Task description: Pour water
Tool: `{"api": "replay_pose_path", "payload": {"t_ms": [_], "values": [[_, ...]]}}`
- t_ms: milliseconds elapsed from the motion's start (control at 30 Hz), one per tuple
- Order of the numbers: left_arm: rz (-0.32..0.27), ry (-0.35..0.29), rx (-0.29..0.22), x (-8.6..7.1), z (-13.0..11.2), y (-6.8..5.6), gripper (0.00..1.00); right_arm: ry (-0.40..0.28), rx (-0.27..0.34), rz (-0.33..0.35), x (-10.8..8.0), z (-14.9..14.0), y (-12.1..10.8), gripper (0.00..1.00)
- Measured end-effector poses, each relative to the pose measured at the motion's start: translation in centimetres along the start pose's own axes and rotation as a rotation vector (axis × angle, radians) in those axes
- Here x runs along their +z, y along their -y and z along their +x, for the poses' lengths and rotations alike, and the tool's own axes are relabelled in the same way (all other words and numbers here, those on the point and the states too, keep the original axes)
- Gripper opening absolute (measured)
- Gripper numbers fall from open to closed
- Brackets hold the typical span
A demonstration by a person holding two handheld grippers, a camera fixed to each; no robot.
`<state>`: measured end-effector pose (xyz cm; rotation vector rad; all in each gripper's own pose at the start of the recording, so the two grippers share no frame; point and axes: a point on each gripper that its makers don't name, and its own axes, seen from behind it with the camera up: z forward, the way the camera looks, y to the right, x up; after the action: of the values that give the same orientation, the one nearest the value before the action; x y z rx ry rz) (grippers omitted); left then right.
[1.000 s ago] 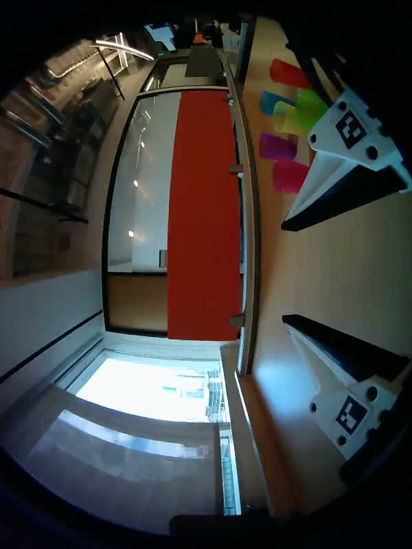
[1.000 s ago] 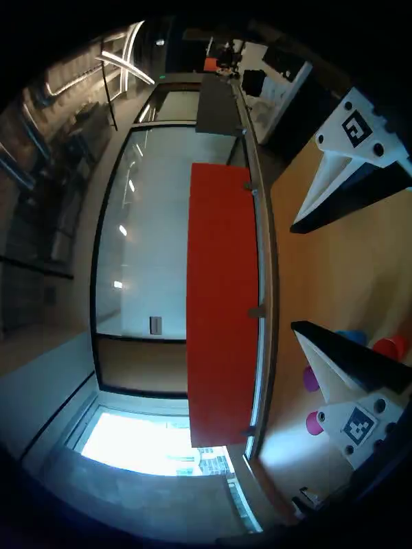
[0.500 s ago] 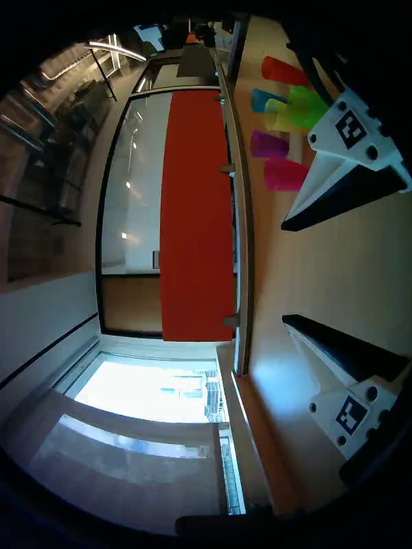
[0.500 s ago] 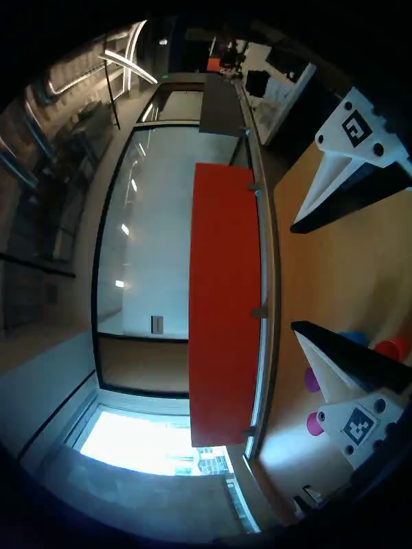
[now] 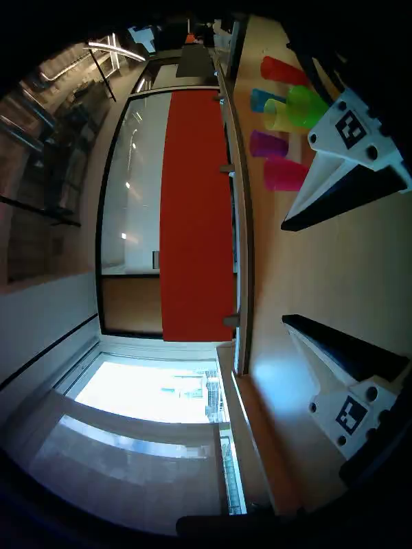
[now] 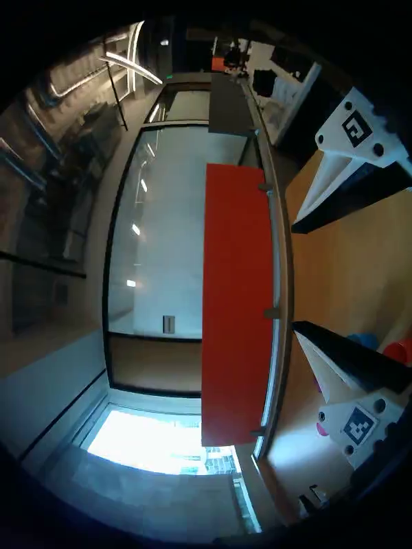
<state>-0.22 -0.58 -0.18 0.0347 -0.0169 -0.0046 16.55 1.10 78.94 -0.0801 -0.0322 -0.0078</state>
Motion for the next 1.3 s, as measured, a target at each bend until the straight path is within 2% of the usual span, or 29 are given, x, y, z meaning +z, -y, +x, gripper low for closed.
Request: {"api": "replay_pose_path", "payload": {"t_ms": [267,500,767,967,1300], "values": [[0.0,0.0,0.0,0.0,0.2,0.1,0.9,-0.069,-0.03,0.004,0.5,1.7,-1.1,0.99],[0.0,0.001,0.0,0.0,0.2,0.1,0.9,-0.093,-0.018,0.015,1.4,1.3,-1.6,0.99],[0.0,0.001,0.0,-0.1,0.3,0.1,0.9,-0.093,0.016,0.067,1.6,-1.9,-0.7,0.99],[0.0,0.001,0.0,-0.1,0.3,0.1,0.9,-0.089,0.029,0.077,1.4,-5.0,0.0,0.99],[0.0,0.001,0.0,-0.2,0.3,0.1,0.9,-0.093,0.034,0.094,2.3,-8.6,1.8,0.99]]}}
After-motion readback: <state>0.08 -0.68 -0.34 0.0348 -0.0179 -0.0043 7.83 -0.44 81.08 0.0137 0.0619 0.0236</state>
